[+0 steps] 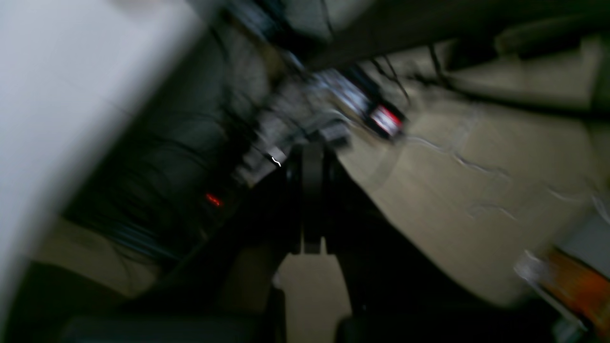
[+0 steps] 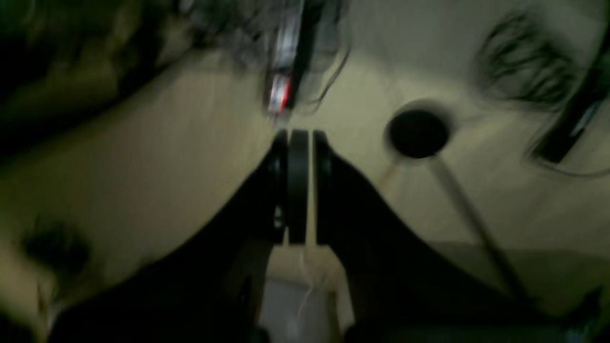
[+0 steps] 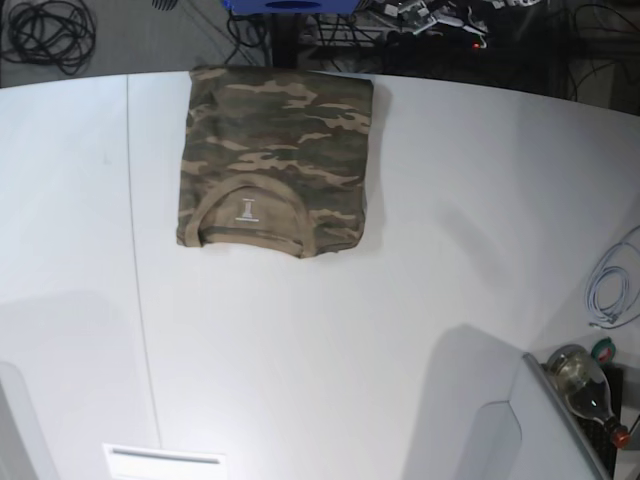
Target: Layout the t-shirt on the table in an organized manner, then fold the t-shirt properly
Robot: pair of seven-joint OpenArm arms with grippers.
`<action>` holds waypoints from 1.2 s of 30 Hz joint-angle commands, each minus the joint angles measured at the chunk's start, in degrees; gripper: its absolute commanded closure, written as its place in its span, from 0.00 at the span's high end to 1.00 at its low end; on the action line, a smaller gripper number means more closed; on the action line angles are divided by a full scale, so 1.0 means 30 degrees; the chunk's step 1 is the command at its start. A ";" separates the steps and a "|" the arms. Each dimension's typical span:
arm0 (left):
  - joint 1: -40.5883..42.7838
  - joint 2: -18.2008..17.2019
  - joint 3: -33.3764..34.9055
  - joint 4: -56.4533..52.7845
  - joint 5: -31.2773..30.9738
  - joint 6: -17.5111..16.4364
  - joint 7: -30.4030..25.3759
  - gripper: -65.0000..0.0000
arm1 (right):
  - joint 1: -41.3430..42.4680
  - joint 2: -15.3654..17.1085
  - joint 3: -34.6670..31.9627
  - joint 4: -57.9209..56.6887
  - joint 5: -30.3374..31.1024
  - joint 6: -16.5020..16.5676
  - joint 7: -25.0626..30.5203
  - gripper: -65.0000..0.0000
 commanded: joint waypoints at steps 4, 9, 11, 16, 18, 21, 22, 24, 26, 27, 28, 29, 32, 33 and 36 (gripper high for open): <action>-0.0378 0.0249 0.2309 -0.5111 -0.0042 0.0870 -0.2772 0.00 | 0.3506 0.0281 -0.2196 -0.7200 -0.0223 -0.0226 0.1703 0.03; -0.2048 0.1069 0.7056 -1.1968 -0.0013 0.6936 -0.7988 0.00 | 0.8194 0.0339 -0.7178 -1.7954 -0.0252 -0.0226 0.5981 0.03; -0.3309 0.1861 0.9136 -1.5016 -0.0042 0.9427 -0.9951 0.00 | 0.9865 0.0281 -0.9053 -2.1910 -0.0252 -0.0226 0.8531 0.03; -0.7880 0.5699 1.1305 -2.7147 -0.0189 1.2562 -1.4288 0.00 | 1.2444 -0.0100 -1.0284 -2.7214 -0.0252 -0.0226 1.4069 0.03; -1.0107 0.7487 1.1276 -3.3008 -0.0189 1.2562 -1.5959 0.00 | 1.2971 -0.0247 -1.0284 -2.7947 -0.0252 -0.0226 1.4245 0.03; -1.1836 0.8249 1.1129 -3.4224 -0.0218 1.2562 -1.7483 0.00 | 1.3264 -0.0276 -1.0313 -2.8064 -0.0252 -0.0226 1.4040 0.03; -1.2041 0.8219 1.0660 -3.4224 -0.0364 1.2562 -1.7453 0.00 | 1.3411 -0.0276 -1.0313 -2.8064 -0.0252 -0.0226 1.4069 0.03; -1.2246 0.7487 0.9283 -3.4224 -0.1097 1.2562 -1.7483 0.00 | 1.3762 -0.0276 -1.0313 -2.8064 -0.0252 -0.0226 1.4069 0.03; -1.2334 0.6666 0.8023 -3.2920 -0.1800 1.2562 -1.7483 0.00 | 1.3997 -0.0276 -1.0313 -2.8064 -0.0223 -0.0226 1.4069 0.03; -1.2334 0.6373 0.7613 -3.2451 -0.1859 1.2562 -1.7483 0.00 | 1.4026 -0.0276 -1.0313 -2.8064 -0.0223 -0.0226 1.4069 0.03; -1.2363 0.6227 0.7319 -3.2276 -0.1859 1.2562 -1.7483 0.00 | 1.4026 -0.0276 -1.0313 -2.8064 -0.0223 -0.0226 1.4069 0.03; -1.2539 0.6168 0.7261 -3.2334 -0.1830 1.2562 -1.7483 0.00 | 1.4055 -0.0276 -1.0313 -2.8064 -0.0223 -0.0226 1.4069 0.03; -1.2891 0.6080 0.7261 -3.2774 -0.1859 1.2562 -1.7483 0.00 | 1.4231 -0.0305 -1.0313 -2.8064 -0.0223 -0.0226 1.4069 0.03; -1.3008 0.6080 0.7261 -3.2950 -0.1859 1.2562 -1.7483 0.00 | 1.4290 -0.0364 -1.0313 -2.8064 -0.0223 -0.0226 1.4069 0.03; -1.3360 0.5875 0.7261 -3.3272 -0.1859 1.2562 -1.7541 0.00 | 1.4553 -0.0891 -1.0313 -2.8064 -0.0223 -0.0226 1.4069 0.03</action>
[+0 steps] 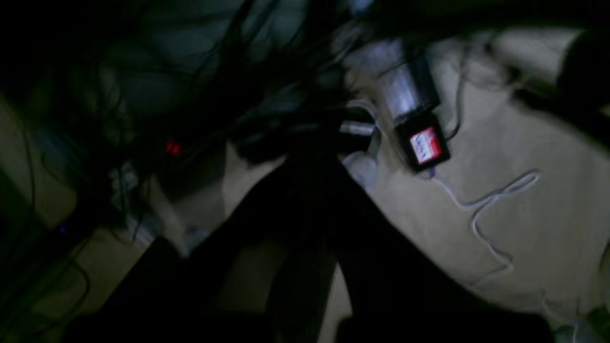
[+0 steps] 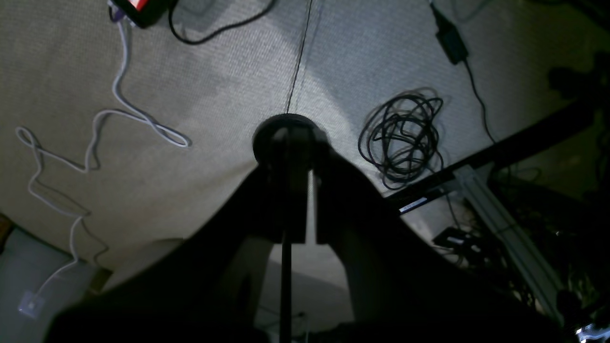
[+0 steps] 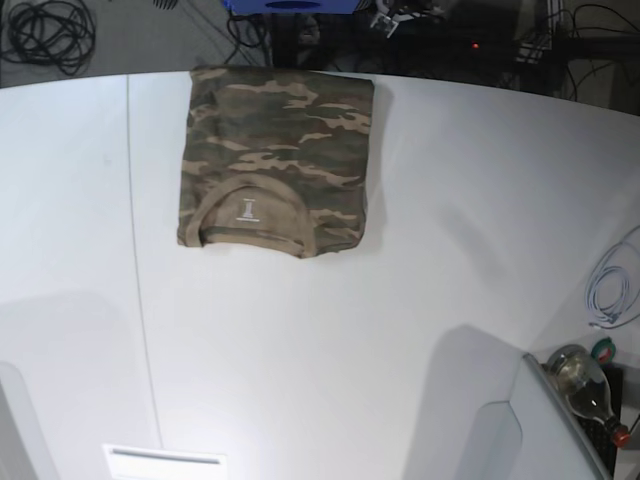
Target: Layout the t-shirt on the table in an organized manner, then fold the t-shirt properly
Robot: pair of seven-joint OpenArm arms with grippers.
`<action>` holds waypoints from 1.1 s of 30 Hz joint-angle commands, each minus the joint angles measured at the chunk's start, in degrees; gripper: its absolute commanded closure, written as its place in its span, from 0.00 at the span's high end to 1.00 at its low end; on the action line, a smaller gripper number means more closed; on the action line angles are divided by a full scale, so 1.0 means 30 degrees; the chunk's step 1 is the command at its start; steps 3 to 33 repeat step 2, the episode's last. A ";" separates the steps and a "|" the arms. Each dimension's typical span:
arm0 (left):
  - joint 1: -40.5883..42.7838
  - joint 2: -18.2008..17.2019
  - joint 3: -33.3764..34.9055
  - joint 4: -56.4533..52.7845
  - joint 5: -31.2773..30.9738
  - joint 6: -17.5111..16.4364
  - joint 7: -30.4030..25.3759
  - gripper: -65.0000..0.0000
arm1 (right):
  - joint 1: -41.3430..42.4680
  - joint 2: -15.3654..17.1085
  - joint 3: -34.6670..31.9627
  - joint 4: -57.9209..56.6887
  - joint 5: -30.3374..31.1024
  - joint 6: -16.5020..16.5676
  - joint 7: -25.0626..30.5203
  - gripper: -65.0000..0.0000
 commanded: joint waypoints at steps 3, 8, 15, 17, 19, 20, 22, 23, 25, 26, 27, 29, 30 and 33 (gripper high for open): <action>0.0060 -0.0632 -0.0010 -0.0071 -0.0140 0.0257 -0.0056 0.00 | 0.0114 -0.0091 -0.0048 0.0022 -0.0048 -0.0029 0.0241 0.03; 0.0060 -0.0632 -0.0010 -0.0071 -0.0140 0.0257 -0.0056 0.00 | 0.0114 -0.0091 -0.0048 0.0022 -0.0048 -0.0029 0.0241 0.03; 0.0060 -0.0632 -0.0010 -0.0071 -0.0140 0.0257 -0.0056 0.00 | 0.0114 -0.0091 -0.0048 0.0022 -0.0048 -0.0029 0.0241 0.03; 0.0060 -0.0632 -0.0010 -0.0071 -0.0140 0.0257 -0.0056 0.00 | 0.0114 -0.0091 -0.0048 0.0022 -0.0048 -0.0029 0.0241 0.03; 0.0060 -0.0632 -0.0010 -0.0071 -0.0140 0.0257 -0.0056 0.00 | 0.0114 -0.0091 -0.0048 0.0022 -0.0048 -0.0029 0.0241 0.03; 0.0060 -0.0632 -0.0010 -0.0071 -0.0140 0.0257 -0.0056 0.00 | 0.0114 -0.0091 -0.0048 0.0022 -0.0048 -0.0029 0.0241 0.03; 0.0060 -0.0632 -0.0010 -0.0071 -0.0140 0.0257 -0.0056 0.00 | 0.0114 -0.0091 -0.0048 0.0022 -0.0048 -0.0029 0.0241 0.03; 0.0060 -0.0632 -0.0010 -0.0071 -0.0140 0.0257 -0.0056 0.00 | 0.0114 -0.0091 -0.0048 0.0022 -0.0048 -0.0029 0.0241 0.03; 0.0060 -0.0632 -0.0010 -0.0071 -0.0140 0.0257 -0.0056 0.00 | 0.0114 -0.0091 -0.0048 0.0022 -0.0048 -0.0029 0.0241 0.03; 0.0060 -0.0632 -0.0010 -0.0071 -0.0140 0.0257 -0.0056 0.00 | 0.0114 -0.0091 -0.0048 0.0022 -0.0048 -0.0029 0.0241 0.03; 0.0060 -0.0632 -0.0010 -0.0071 -0.0140 0.0257 -0.0056 0.00 | 0.0114 -0.0091 -0.0048 0.0022 -0.0048 -0.0029 0.0241 0.03; 0.0060 -0.0632 -0.0010 -0.0071 -0.0140 0.0257 -0.0056 0.00 | 0.0114 -0.0091 -0.0048 0.0022 -0.0048 -0.0029 0.0241 0.03; 0.0060 -0.0632 -0.0010 -0.0071 -0.0140 0.0257 -0.0056 0.00 | 0.0114 -0.0091 -0.0048 0.0022 -0.0048 -0.0029 0.0241 0.03; 0.0060 -0.0632 -0.0010 -0.0071 -0.0140 0.0257 -0.0056 0.00 | 0.0114 -0.0091 -0.0048 0.0022 -0.0048 -0.0029 0.0241 0.03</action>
